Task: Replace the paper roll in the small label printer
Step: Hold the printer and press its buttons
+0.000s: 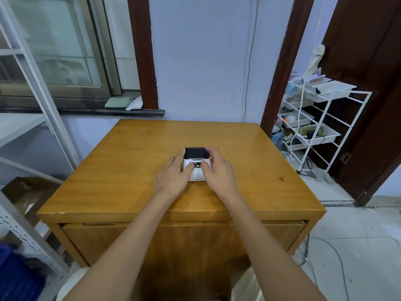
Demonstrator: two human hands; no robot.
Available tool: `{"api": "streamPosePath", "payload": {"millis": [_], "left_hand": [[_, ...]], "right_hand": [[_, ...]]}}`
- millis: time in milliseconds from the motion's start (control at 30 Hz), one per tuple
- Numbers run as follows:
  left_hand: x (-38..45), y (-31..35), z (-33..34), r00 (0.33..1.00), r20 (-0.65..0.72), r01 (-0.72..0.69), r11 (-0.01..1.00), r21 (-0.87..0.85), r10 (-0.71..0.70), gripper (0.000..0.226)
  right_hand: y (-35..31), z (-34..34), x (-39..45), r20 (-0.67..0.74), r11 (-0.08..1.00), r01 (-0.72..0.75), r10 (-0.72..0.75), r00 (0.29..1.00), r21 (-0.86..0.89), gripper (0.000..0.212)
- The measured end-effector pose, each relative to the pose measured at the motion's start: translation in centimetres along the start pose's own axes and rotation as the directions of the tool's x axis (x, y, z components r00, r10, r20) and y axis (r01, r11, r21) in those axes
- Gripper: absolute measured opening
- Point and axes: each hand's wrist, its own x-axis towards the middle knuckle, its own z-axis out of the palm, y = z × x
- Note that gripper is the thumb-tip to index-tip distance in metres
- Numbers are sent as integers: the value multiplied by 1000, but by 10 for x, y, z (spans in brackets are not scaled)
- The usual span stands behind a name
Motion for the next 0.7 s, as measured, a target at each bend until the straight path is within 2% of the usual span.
{"api": "streamPosePath", "payload": {"millis": [300,500,700], "left_hand": [[1,0,-1,1000,-7,8,1000,30,-8,64],[-1,2,-3,1000,-2,13,1000,-4,-13,64],[-2,3,-4,1000,-5,22,1000,-16,-23,63]], "right_hand": [[-1,-4,-1,8,999,-24,24,1000,30,42],[-1,-7,-1,26,986,-79,76,997,147,48],[0,-10,-1,62,964,-94,81,995,250,42]]}}
